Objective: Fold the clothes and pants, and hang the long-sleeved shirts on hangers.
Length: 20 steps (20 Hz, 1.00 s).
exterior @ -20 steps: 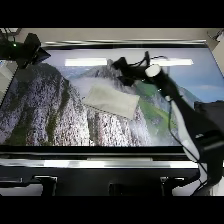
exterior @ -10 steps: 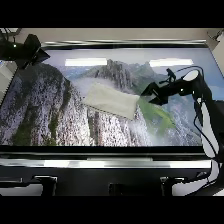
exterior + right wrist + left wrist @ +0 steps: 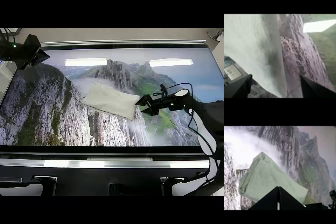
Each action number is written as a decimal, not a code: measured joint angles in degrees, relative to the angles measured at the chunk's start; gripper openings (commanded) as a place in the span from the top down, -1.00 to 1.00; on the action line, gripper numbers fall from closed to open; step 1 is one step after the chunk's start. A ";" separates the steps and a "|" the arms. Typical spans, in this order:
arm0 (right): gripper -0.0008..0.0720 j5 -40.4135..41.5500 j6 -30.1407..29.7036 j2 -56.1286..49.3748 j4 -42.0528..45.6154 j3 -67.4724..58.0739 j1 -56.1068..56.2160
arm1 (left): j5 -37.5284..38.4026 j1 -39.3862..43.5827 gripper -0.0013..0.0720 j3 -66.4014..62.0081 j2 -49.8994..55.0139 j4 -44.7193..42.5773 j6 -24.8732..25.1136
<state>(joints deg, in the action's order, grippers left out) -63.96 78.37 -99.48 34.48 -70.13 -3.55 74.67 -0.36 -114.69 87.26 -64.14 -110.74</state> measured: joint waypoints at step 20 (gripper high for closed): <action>0.89 17.73 10.64 -5.14 3.30 -20.83 6.73 | 0.00 0.00 0.91 0.00 0.00 -2.29 0.66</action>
<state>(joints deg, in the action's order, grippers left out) -46.24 89.01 -104.62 37.78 -90.96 3.18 74.67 -0.36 -114.69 87.26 -66.43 -110.08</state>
